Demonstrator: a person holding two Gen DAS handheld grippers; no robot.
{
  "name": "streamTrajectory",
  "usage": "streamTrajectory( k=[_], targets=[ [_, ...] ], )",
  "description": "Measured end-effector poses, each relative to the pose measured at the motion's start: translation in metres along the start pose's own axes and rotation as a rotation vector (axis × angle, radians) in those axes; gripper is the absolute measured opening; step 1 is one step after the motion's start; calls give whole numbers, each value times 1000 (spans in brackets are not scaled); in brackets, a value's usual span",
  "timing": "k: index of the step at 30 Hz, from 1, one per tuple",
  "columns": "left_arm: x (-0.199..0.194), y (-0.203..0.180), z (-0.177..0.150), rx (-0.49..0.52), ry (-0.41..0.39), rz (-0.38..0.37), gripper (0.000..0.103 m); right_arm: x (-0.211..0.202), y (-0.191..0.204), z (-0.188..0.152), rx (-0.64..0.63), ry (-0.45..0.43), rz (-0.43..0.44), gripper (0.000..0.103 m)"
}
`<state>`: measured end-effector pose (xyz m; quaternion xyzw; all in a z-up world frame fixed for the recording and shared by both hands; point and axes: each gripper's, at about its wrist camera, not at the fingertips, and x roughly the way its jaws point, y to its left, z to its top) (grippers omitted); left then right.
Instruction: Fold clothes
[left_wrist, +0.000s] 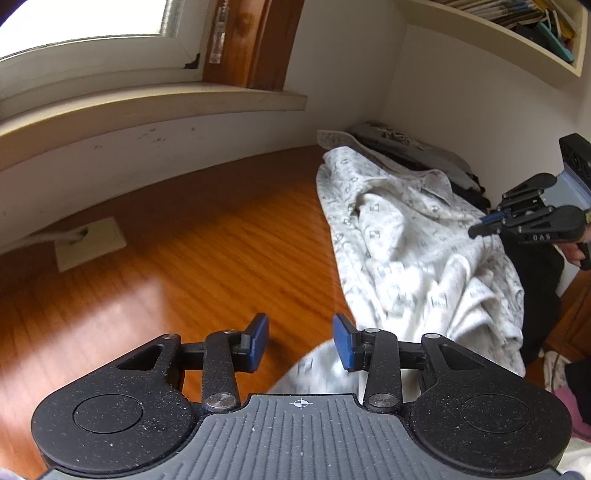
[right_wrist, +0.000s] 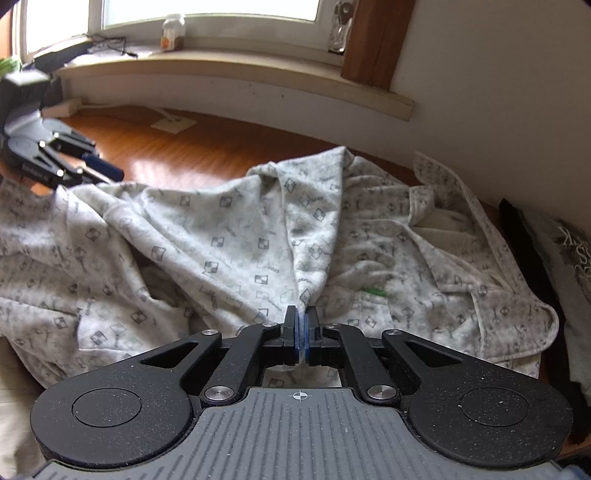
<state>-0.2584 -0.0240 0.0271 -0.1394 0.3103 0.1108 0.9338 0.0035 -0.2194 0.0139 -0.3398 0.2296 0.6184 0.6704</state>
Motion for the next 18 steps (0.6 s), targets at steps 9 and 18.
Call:
streamTrajectory(
  k=[9, 18],
  targets=[
    [49, -17, 48, 45, 57, -34, 42, 10, -6, -5, 28, -19, -20, 14],
    [71, -24, 49, 56, 94, -45, 23, 38, -13, 3, 82, -109, -9, 40]
  ],
)
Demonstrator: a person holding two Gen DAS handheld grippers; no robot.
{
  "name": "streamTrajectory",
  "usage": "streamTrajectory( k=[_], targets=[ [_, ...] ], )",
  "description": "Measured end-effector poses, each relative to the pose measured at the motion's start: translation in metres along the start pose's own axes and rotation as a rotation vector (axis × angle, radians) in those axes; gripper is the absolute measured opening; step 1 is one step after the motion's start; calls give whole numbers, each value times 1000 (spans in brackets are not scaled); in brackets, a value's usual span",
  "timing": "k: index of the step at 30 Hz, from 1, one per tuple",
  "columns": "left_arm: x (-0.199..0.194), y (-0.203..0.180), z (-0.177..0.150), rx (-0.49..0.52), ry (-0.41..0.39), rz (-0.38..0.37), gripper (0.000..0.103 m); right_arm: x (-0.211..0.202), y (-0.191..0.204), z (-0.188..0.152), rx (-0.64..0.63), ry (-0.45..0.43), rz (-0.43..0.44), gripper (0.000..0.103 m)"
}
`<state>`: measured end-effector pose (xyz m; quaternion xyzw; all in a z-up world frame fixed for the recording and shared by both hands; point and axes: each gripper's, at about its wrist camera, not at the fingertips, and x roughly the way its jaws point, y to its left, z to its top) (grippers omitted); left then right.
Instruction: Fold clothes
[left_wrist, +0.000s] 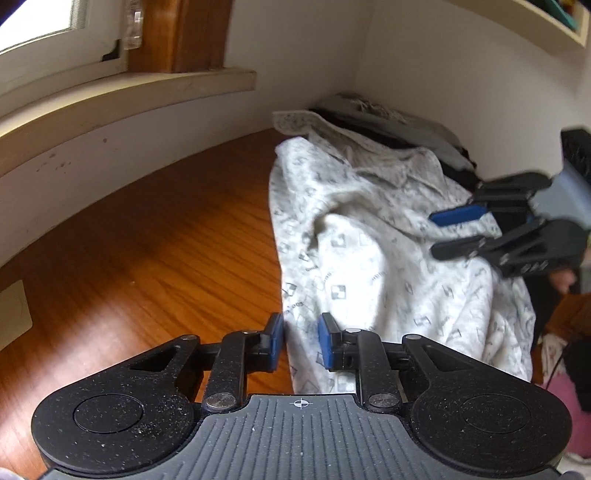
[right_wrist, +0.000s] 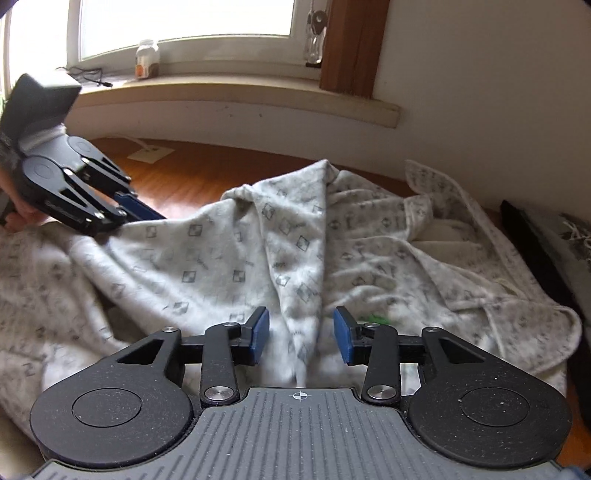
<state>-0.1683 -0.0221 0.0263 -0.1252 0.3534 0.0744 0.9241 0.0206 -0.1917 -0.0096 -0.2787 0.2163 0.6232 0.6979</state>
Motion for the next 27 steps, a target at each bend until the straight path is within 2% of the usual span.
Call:
streamTrajectory(
  k=[5, 8, 9, 10, 11, 13, 17, 22, 24, 27],
  targets=[
    [0, 14, 0, -70, -10, -23, 23, 18, -4, 1, 1, -52, -39, 42],
    [3, 9, 2, -51, -8, -17, 23, 24, -8, 2, 2, -63, -39, 47],
    [4, 7, 2, -41, -6, -17, 21, 27, -9, 2, -2, -65, -39, 48],
    [5, 4, 3, -30, -5, -15, 12, 29, -10, 2, -5, -63, -39, 48],
    [3, 1, 3, -7, -15, 5, 2, 30, -10, 1, -6, -66, -39, 49],
    [-2, -6, 4, 38, -37, 46, 2, 32, -12, -1, 2, -78, -34, 51],
    [-39, -1, 19, 51, -175, 180, 2, 33, -23, -7, 77, -108, 7, 54],
    [-88, 20, 57, 68, -349, 418, 2, 34, -32, -10, 128, -114, 47, 55],
    [-92, 30, 66, 70, -364, 484, 2, 34, -31, -10, 124, -114, 50, 55],
    [-83, 42, 65, 55, -302, 479, 5, 34, -31, -12, 123, -116, 50, 56]
  ],
)
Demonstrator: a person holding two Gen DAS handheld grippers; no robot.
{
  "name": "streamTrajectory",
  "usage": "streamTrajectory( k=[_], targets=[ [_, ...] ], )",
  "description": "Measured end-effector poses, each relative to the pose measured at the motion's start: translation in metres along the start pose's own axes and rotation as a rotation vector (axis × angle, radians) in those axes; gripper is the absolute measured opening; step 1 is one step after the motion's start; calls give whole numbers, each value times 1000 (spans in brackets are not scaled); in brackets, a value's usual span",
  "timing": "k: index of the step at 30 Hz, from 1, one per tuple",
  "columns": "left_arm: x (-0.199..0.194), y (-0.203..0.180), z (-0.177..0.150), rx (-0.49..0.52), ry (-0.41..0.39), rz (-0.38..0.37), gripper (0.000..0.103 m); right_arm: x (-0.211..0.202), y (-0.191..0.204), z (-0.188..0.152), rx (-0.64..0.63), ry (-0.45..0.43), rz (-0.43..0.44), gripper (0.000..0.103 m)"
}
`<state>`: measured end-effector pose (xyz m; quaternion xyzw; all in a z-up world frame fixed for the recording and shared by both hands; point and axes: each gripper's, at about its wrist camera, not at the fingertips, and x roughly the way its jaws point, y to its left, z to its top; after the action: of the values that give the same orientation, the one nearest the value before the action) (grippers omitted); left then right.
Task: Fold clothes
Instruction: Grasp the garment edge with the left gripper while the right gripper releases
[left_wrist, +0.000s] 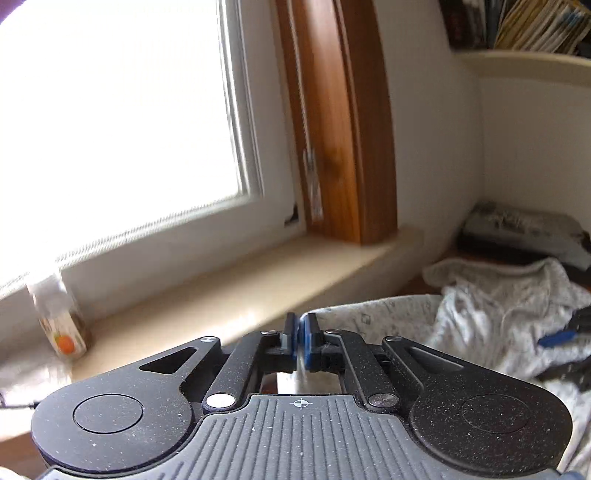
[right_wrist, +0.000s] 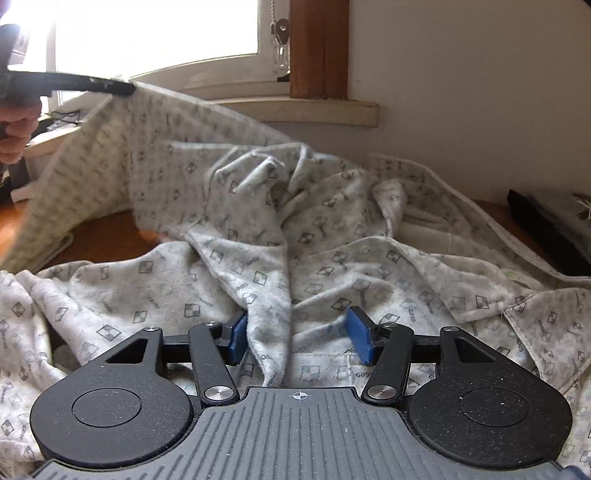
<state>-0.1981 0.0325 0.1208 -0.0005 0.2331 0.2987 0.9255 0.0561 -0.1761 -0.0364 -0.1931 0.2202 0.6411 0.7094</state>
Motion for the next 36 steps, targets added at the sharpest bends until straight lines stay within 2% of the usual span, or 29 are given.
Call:
streamTrajectory(
  k=[2, 8, 11, 13, 16, 17, 22, 24, 26, 27, 29, 34, 36],
  targets=[
    [4, 1, -15, 6, 36, -23, 19, 0, -2, 1, 8, -1, 2, 56],
    [2, 15, -67, -24, 151, -63, 47, 0, -2, -1, 16, -4, 1, 58],
    [-3, 23, -85, -64, 193, -109, 53, 0, -2, -1, 16, -6, 1, 58],
    [-7, 28, -95, -96, 216, -148, 53, 1, -3, 0, 23, -4, 6, 58],
    [-11, 30, -97, -123, 241, -207, 59, 0, -4, -1, 28, -3, 10, 58],
    [-10, 27, -97, -110, 251, -206, 61, 0, -4, -1, 28, -3, 9, 58],
    [-5, 16, -100, -41, 286, -189, 57, 0, -4, -1, 28, -5, 8, 58],
    [-4, 13, -104, -11, 283, -175, 38, 0, -4, -2, 29, -5, 8, 59],
    [-4, 14, -104, -2, 269, -164, 12, -1, -4, -1, 28, -4, 9, 59],
    [-5, 14, -104, 1, 257, -155, 11, -1, -4, -1, 21, -3, 8, 62],
    [-12, 20, -99, 0, 192, -86, 10, -4, -2, 2, 3, 0, 3, 64],
    [-23, 35, -80, -63, 106, -118, 10, -15, 24, 34, -104, -67, -2, 65],
    [-26, 36, -72, -73, 81, -130, 10, -9, 42, 53, -140, -68, 52, 67]
  ],
)
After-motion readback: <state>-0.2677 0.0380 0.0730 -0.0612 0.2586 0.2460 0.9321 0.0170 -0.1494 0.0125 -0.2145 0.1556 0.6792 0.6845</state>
